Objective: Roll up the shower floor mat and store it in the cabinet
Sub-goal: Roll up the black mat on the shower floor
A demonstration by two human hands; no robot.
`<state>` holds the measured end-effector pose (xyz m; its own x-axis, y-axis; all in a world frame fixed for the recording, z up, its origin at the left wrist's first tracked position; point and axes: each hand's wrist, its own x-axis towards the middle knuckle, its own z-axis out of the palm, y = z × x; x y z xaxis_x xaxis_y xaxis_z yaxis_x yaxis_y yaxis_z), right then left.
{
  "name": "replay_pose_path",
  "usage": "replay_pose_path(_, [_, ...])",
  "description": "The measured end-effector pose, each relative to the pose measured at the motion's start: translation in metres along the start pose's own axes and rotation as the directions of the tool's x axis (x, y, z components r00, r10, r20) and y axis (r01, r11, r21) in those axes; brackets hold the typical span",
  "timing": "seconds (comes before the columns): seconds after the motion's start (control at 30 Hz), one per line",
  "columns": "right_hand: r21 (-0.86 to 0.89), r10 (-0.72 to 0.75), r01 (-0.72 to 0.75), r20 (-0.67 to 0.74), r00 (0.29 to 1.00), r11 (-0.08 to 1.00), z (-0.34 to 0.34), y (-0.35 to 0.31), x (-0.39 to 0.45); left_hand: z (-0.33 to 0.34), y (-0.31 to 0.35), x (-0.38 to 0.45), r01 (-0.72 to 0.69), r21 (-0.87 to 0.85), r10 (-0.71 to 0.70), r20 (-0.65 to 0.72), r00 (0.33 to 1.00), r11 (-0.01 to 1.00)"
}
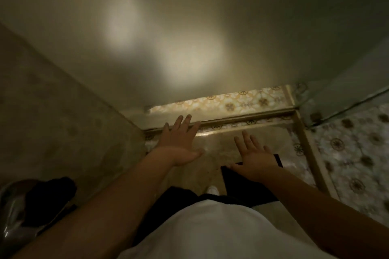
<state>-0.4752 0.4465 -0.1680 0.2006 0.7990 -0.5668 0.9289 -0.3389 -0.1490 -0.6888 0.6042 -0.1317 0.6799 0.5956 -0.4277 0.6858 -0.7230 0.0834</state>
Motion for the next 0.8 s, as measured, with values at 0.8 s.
replay_pose_path(0.8, [0.615,0.826,-0.726,0.206,0.525,0.309,0.076,-0.031,-0.071,-0.048,0.129,0.170,-0.892,0.320,0.819,0.378,0.430,0.321])
